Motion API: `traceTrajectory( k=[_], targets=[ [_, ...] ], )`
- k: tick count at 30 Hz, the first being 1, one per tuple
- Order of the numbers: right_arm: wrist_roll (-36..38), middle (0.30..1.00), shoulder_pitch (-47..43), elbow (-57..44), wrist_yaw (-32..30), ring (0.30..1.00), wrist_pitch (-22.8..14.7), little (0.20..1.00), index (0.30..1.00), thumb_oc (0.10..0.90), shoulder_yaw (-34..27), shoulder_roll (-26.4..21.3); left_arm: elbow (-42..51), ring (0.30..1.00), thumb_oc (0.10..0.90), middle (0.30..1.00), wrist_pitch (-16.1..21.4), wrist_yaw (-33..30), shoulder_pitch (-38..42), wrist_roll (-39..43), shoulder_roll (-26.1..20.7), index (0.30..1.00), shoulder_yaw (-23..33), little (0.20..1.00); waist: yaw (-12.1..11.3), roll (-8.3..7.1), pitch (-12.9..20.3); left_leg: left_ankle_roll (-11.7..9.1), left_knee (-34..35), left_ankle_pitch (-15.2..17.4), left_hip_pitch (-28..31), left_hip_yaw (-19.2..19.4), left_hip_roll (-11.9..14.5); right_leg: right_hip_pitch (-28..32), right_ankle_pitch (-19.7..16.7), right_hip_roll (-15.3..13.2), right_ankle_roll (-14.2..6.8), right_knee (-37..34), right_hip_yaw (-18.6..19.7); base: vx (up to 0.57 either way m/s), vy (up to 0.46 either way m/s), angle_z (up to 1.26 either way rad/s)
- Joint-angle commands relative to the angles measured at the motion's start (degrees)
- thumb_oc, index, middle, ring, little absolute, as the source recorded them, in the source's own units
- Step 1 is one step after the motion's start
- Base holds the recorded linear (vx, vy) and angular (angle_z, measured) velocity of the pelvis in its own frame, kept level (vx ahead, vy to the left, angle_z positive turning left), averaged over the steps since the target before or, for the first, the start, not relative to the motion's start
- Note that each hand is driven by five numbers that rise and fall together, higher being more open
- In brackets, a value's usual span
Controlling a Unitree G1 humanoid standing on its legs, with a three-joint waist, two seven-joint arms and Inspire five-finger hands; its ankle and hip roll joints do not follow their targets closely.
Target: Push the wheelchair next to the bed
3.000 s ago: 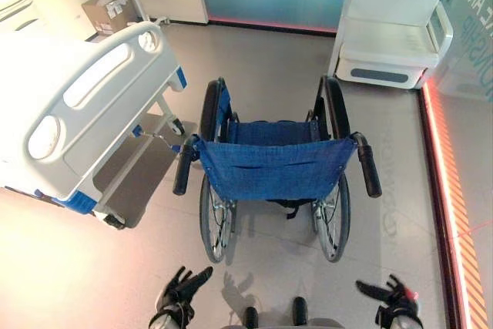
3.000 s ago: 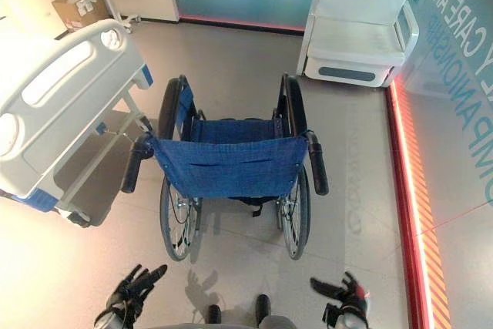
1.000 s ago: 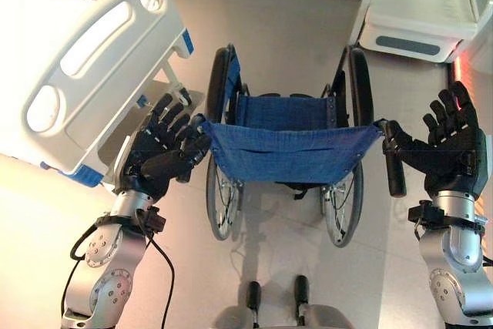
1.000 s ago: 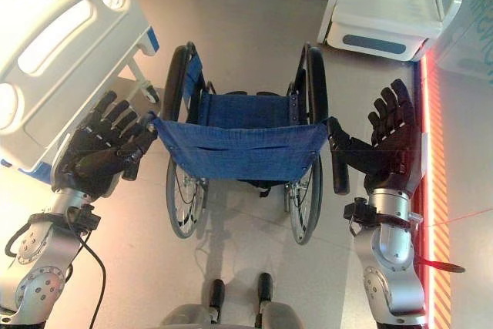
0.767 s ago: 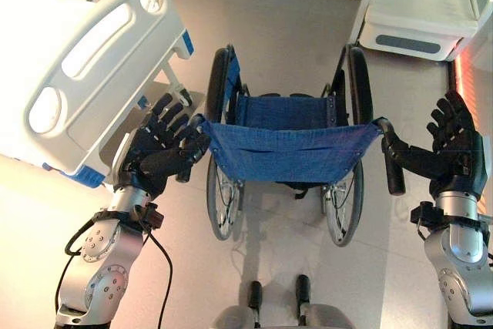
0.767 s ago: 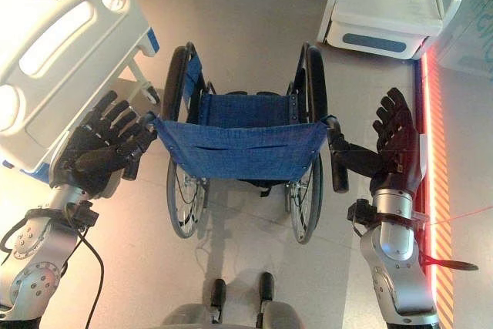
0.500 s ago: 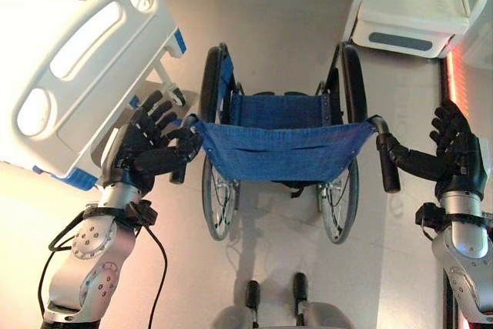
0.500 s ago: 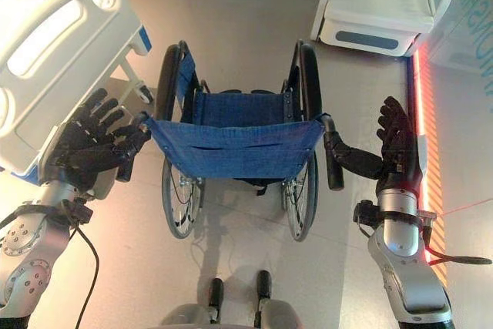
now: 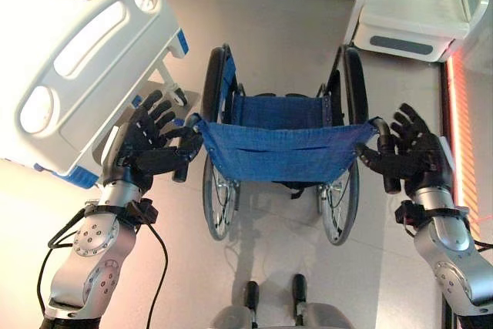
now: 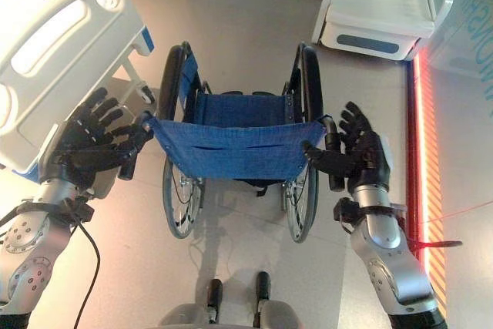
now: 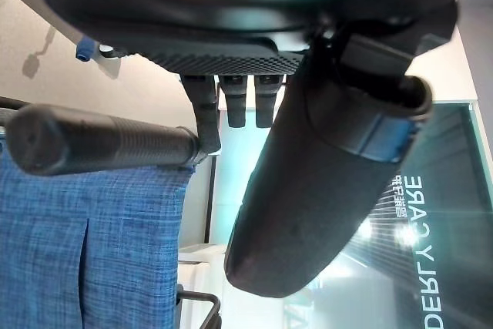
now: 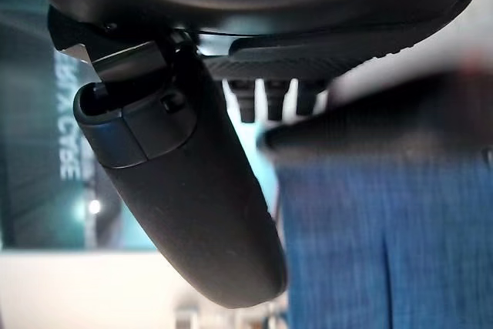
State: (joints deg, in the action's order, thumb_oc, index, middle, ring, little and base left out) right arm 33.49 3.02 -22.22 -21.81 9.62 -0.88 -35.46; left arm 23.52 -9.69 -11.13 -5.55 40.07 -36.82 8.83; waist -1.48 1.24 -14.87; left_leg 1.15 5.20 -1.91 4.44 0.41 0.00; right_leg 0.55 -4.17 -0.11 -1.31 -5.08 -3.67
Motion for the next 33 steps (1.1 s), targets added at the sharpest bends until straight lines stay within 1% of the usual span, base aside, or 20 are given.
traceTrajectory(
  k=[1, 3, 5, 6, 10, 11, 12, 14, 17, 18, 20, 22, 26, 28, 33],
  targets=[
    [2.59, 0.9, -6.97, -3.18, 2.09, 0.9, -6.84, 0.9, 0.9, 0.8, 0.17, -1.88, -0.93, 0.9, 0.8, 0.9, 4.57, -0.75, 4.59, -1.93, -5.48, 0.9, -0.02, 0.9, -0.87, -1.88, 4.42, -0.69, -0.2, -0.77, -3.17, -1.45, 0.82, 1.84, 0.56, -3.82, -4.58, 0.08, 1.03, 0.05, 0.01, -0.01],
    [2.19, 0.9, -7.29, -3.57, 1.76, 0.9, -7.45, 0.9, 0.9, 0.8, 0.15, -1.64, -1.08, 0.9, 0.8, 0.9, 4.39, -0.53, 4.42, -1.76, -5.26, 0.9, 0.03, 0.9, -0.97, -1.91, 4.72, -0.7, -0.2, -0.7, -3.03, -1.42, 0.84, 2.0, 0.68, -3.81, -4.58, 0.08, 1.01, 0.05, 0.015, 0.0],
    [0.6, 0.9, -7.39, -3.71, 0.67, 0.9, -6.94, 0.9, 0.9, 0.8, -0.07, -1.38, -1.3, 0.9, 0.8, 0.9, 4.31, -0.43, 4.28, -1.44, -5.23, 0.9, 0.07, 0.9, -1.03, -1.95, 4.94, -0.76, -0.2, -0.58, -2.92, -1.4, 0.88, 2.12, 0.8, -3.85, -4.67, 0.08, 0.95, 0.04, 0.013, 0.0],
    [-1.41, 0.9, -7.18, -3.59, -0.36, 0.9, -6.05, 0.9, 0.9, 0.8, -0.48, -1.34, -1.4, 0.9, 0.8, 0.9, 4.23, -0.45, 4.13, -1.28, -5.08, 0.9, 0.15, 0.9, -0.99, -2.02, 5.13, -0.79, -0.2, -0.47, -2.81, -1.33, 0.93, 2.2, 0.88, -3.9, -4.74, 0.08, 0.98, 0.03, 0.01, 0.0],
    [-4.5, 0.9, -5.53, -3.16, -2.66, 0.9, -2.06, 0.9, 0.9, 0.8, -1.74, -1.67, -1.11, 0.9, 0.8, 0.9, 4.02, -0.25, 3.14, -1.26, -4.84, 0.9, 0.93, 0.9, -0.85, -2.11, 5.54, -0.79, -0.2, -0.32, -2.66, -1.28, 0.94, 2.25, 0.98, -3.87, -4.84, 0.08, 1.07, 0.02, 0.005, 0.0],
    [-7.48, 0.9, -4.25, -2.85, -4.17, 0.9, -0.21, 0.9, 0.9, 0.8, -2.58, -2.15, -0.58, 0.9, 0.8, 0.9, 3.68, -0.27, 2.45, -0.97, -5.07, 0.9, 1.62, 0.9, -0.75, -2.14, 5.62, -0.78, -0.2, -0.33, -2.6, -1.32, 0.92, 2.3, 1.01, -3.84, -4.86, 0.08, 1.1, 0.0, 0.0, 0.0],
    [-7.49, 0.9, -4.23, -2.87, -4.17, 0.9, -0.2, 0.9, 0.9, 0.8, -2.58, -2.14, -0.57, 0.9, 0.8, 0.9, 3.67, -0.27, 2.43, -0.97, -5.07, 0.9, 1.62, 0.9, -0.75, -2.14, 5.63, -0.78, -0.2, -0.33, -2.6, -1.32, 0.92, 2.31, 1.01, -3.84, -4.86, 0.08, 1.11, 0.0, 0.0, 0.0],
    [-11.43, 0.9, -3.08, -2.1, -5.08, 0.9, 2.28, 0.9, 0.9, 0.8, -4.0, -2.97, -0.14, 0.9, 0.8, 0.9, 3.33, -0.15, 1.83, -0.63, -5.38, 0.9, 2.56, 0.9, -0.64, -2.2, 5.6, -0.73, -0.2, -0.29, -2.55, -1.35, 0.89, 2.33, 1.05, -3.78, -4.87, 0.08, 1.22, 0.0, 0.0, 0.0],
    [-14.99, 0.9, -2.86, -1.49, -4.92, 0.9, 5.54, 0.9, 0.9, 0.8, -4.92, -4.62, 0.4, 0.9, 0.8, 0.9, 2.89, -0.61, 1.91, -0.5, -5.83, 0.9, 2.88, 0.9, -0.56, -2.28, 5.26, -0.72, -0.2, -0.29, -2.52, -1.28, 0.9, 2.4, 1.04, -3.78, -4.88, 0.08, 1.3, 0.0, 0.0, 0.0],
    [-15.95, 0.9, -2.95, -1.4, -4.97, 0.9, 6.01, 0.9, 0.9, 0.8, -5.04, -4.89, 0.49, 0.9, 0.8, 0.9, 2.76, -0.62, 2.01, -0.53, -5.83, 0.9, 2.94, 0.9, -0.56, -2.3, 5.18, -0.72, -0.2, -0.3, -2.5, -1.27, 0.9, 2.4, 1.01, -3.78, -4.88, 0.08, 1.31, 0.0, 0.0, 0.0],
    [-20.41, 0.9, -3.45, -1.2, -6.34, 0.9, 6.99, 0.9, 0.9, 0.8, -5.38, -5.88, 0.63, 0.9, 0.8, 0.9, 2.56, -0.72, 2.4, -0.56, -5.82, 0.9, 2.82, 0.9, -0.6, -2.32, 4.87, -0.73, -0.2, -0.37, -2.48, -1.26, 0.89, 2.48, 0.98, -3.78, -4.88, 0.08, 1.36, 0.0, 0.0, 0.0],
    [-22.12, 0.9, -3.75, -1.24, -6.8, 0.9, 7.32, 0.9, 0.9, 0.8, -5.5, -6.4, 0.51, 0.9, 0.8, 0.9, 2.57, -0.73, 2.66, -0.47, -5.88, 0.9, 2.68, 0.9, -0.64, -2.33, 4.71, -0.77, -0.2, -0.37, -2.46, -1.2, 0.9, 2.53, 0.97, -3.79, -4.89, 0.08, 1.39, 0.0, 0.0, 0.0],
    [-22.59, 0.9, -3.81, -2.45, -6.86, 0.9, 8.94, 0.9, 0.9, 0.8, -5.82, -7.13, 0.79, 0.9, 0.8, 0.9, 2.18, -0.54, 2.84, -0.54, -5.31, 0.9, 2.78, 0.9, -0.66, -2.44, 4.44, -0.81, -0.2, -0.4, -2.44, -1.15, 0.92, 2.53, 0.87, -3.77, -4.98, 0.08, 1.57, 0.0, 0.0, 0.0],
    [-23.14, 0.9, -3.9, -2.43, -6.96, 0.9, 8.8, 0.9, 0.9, 0.8, -5.66, -7.11, 0.82, 0.9, 0.8, 0.9, 2.03, -0.53, 2.92, -0.55, -5.2, 0.9, 2.73, 0.9, -0.68, -2.46, 4.41, -0.82, -0.2, -0.41, -2.4, -1.08, 0.98, 2.53, 0.88, -3.78, -5.0, 0.08, 1.59, 0.0, 0.0, 0.0],
    [-20.31, 0.9, -5.44, -1.86, -7.71, 0.9, 8.42, 0.9, 0.9, 0.8, -3.89, -7.0, 0.7, 0.9, 0.8, 0.9, 1.82, -0.73, 3.87, -0.67, -5.14, 0.9, 1.57, 0.9, -0.96, -2.58, 4.2, -0.78, -0.2, -0.42, -2.32, -1.17, 1.0, 2.58, 0.83, -3.75, -5.02, 0.08, 1.59, 0.0, 0.0, 0.0]
  ],
)
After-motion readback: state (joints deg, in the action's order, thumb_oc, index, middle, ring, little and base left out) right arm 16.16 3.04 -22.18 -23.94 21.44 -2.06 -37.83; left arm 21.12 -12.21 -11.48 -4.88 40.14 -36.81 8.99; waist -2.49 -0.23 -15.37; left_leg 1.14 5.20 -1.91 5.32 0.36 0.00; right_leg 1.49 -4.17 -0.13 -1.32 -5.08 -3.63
